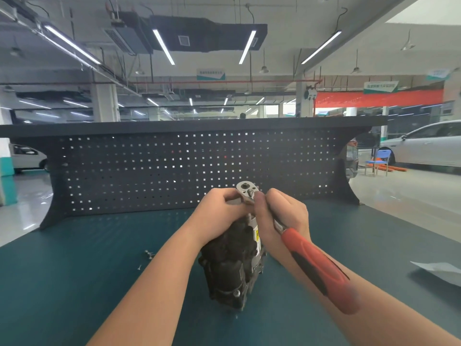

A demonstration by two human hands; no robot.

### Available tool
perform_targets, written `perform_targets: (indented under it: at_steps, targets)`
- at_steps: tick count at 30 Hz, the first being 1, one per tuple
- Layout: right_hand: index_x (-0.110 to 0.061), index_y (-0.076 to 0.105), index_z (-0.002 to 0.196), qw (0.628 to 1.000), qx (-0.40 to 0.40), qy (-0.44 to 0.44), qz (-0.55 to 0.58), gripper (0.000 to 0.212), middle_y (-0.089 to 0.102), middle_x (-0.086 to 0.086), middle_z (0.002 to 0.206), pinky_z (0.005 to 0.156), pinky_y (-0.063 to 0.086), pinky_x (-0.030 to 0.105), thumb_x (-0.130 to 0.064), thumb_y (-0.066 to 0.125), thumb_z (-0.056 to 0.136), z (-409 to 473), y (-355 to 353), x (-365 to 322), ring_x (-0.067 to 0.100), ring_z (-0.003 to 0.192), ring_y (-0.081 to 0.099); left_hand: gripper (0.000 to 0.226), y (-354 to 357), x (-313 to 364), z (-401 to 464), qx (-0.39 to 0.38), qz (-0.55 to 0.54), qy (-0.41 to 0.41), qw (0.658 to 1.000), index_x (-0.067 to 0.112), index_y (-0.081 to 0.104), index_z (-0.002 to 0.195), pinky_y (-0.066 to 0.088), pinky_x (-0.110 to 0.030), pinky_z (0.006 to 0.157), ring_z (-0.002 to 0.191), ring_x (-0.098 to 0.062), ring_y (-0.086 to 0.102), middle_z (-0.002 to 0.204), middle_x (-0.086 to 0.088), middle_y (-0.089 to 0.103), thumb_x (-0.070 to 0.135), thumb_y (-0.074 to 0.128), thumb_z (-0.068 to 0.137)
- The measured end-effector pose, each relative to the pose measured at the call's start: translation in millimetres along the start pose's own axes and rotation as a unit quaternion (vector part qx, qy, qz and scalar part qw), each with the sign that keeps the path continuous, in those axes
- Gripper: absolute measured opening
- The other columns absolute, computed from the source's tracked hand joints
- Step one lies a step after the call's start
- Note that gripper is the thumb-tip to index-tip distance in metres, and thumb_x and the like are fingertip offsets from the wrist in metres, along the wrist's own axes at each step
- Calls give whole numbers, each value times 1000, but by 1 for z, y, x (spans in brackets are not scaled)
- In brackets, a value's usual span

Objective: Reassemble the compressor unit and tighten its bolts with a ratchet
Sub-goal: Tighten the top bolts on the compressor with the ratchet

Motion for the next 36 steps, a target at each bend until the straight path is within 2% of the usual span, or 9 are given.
perform_targets:
  at_steps: [5,8,10,15,20,23,28,31,36]
  targets:
    - [-27,26,63,983,-3,178,36,42,28,-8,51,42,25,21,-44,46,95,-8,7,2,4,45,26,14,2,-1,2,-19,16,-17,1000,28,75,83,53,-28,84,87,-6,71,87,9,76,26,65,92]
    - [-23,43,56,943,27,292,156,39,40,-14,45,44,29,15,-39,50,91,-6,2,17,0,44,34,10,3,-1,2,-26,22,-10,999,32,76,91,49,-12,76,87,1,69,89,13,76,30,66,91]
    - [-13,58,61,889,29,373,265,37,45,-10,44,43,31,19,-31,51,92,-8,1,36,6,41,38,11,1,-1,1,-26,17,-5,1000,37,76,93,46,-7,73,90,5,68,92,18,75,32,68,91]
    - [-13,64,56,665,-33,563,490,45,36,2,40,39,29,21,-28,47,95,-12,27,68,14,36,28,15,-5,-9,3,-14,6,4,1000,46,74,92,44,-17,83,95,7,67,97,21,74,32,69,90]
    - [-13,63,59,580,-74,586,560,34,31,-3,37,35,24,17,-28,50,86,-7,40,76,8,31,25,12,-4,-13,7,-16,21,9,1000,42,71,100,45,-19,88,99,8,65,100,23,73,35,66,91]
    - [-13,57,67,635,-45,543,547,35,31,-2,37,38,22,16,-26,43,96,-7,39,79,9,31,24,10,-4,-17,8,-2,48,-3,999,45,72,97,47,-32,99,99,4,65,98,23,73,43,66,90]
    - [-18,56,62,826,4,431,362,34,35,-2,39,41,26,20,-25,47,94,3,20,64,12,35,30,13,-4,-18,7,-4,77,-29,997,46,71,98,46,-39,103,100,3,65,98,25,72,49,63,89]
    - [-21,54,61,920,37,335,199,31,49,-13,49,47,35,13,-21,49,92,2,9,39,1,46,42,10,-5,-17,6,11,89,-36,995,48,71,91,46,-42,102,99,-2,65,95,22,73,46,61,91]
    - [-35,53,77,960,-13,270,78,23,57,-23,63,55,35,8,-51,41,86,-9,23,1,-4,56,52,24,-5,-14,0,30,100,-43,994,52,69,76,52,-45,92,83,-6,65,78,22,72,45,55,94]
Point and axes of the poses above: each hand's wrist, its own z-axis towards the middle knuckle, its own y-axis out of the palm, x = y × z, the point moved 5 cm from there along z, towards the middle knuckle
